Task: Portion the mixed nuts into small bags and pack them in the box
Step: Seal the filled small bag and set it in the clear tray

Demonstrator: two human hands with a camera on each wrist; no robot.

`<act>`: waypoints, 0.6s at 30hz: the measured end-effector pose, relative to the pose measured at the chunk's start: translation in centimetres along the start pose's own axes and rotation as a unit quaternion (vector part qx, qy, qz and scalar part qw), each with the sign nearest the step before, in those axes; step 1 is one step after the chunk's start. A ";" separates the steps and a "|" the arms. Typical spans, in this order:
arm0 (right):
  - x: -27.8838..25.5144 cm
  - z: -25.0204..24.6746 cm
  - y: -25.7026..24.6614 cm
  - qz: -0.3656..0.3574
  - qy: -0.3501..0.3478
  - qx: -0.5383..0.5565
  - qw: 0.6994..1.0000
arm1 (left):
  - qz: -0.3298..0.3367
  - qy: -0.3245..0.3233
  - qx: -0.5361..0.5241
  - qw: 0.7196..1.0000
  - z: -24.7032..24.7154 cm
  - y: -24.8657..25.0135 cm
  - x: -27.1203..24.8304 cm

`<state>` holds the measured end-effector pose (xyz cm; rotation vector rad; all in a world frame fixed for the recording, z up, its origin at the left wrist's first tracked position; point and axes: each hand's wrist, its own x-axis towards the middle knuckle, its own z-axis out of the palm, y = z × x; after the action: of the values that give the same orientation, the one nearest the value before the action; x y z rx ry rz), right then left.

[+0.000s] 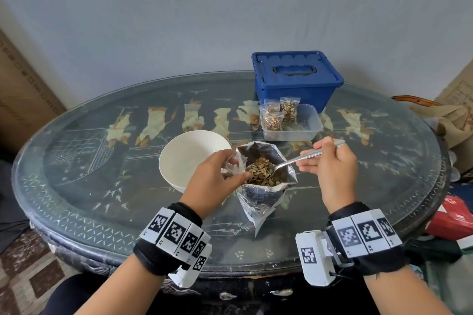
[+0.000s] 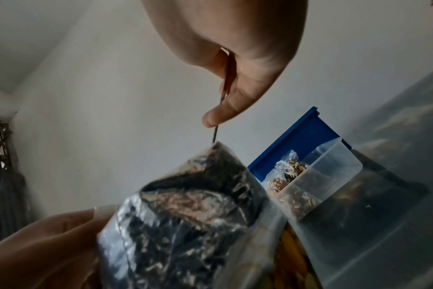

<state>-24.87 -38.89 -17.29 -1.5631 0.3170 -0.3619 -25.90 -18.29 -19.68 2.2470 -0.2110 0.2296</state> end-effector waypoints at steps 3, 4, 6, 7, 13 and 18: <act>0.2 -0.4 -0.3 -0.009 0.006 0.003 1.000 | 0.014 -0.020 0.021 0.999 -0.4 0.2 0.3; 0.3 -0.4 -0.4 -0.012 0.009 0.006 1.000 | 0.018 -0.028 0.032 0.999 -0.6 0.3 0.4; 0.5 -0.5 -0.8 -0.015 0.016 0.016 1.000 | 0.025 -0.046 0.056 0.997 -0.9 0.6 0.7; 0.7 -0.7 -1.0 -0.018 0.020 0.023 0.999 | 0.028 -0.056 0.069 0.996 -1.1 0.7 0.9; 1.7 -1.5 -2.8 -0.037 0.035 0.055 0.997 | 0.055 -0.110 0.175 0.977 -1.9 1.9 1.9; 1.7 -1.0 -3.5 -0.041 0.021 0.055 0.997 | 0.074 -0.118 0.182 0.973 -1.8 2.6 2.6</act>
<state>-23.85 -40.42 -13.69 -1.4649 0.2622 -0.4691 -24.15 -18.76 -15.98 2.6268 -0.4984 0.0819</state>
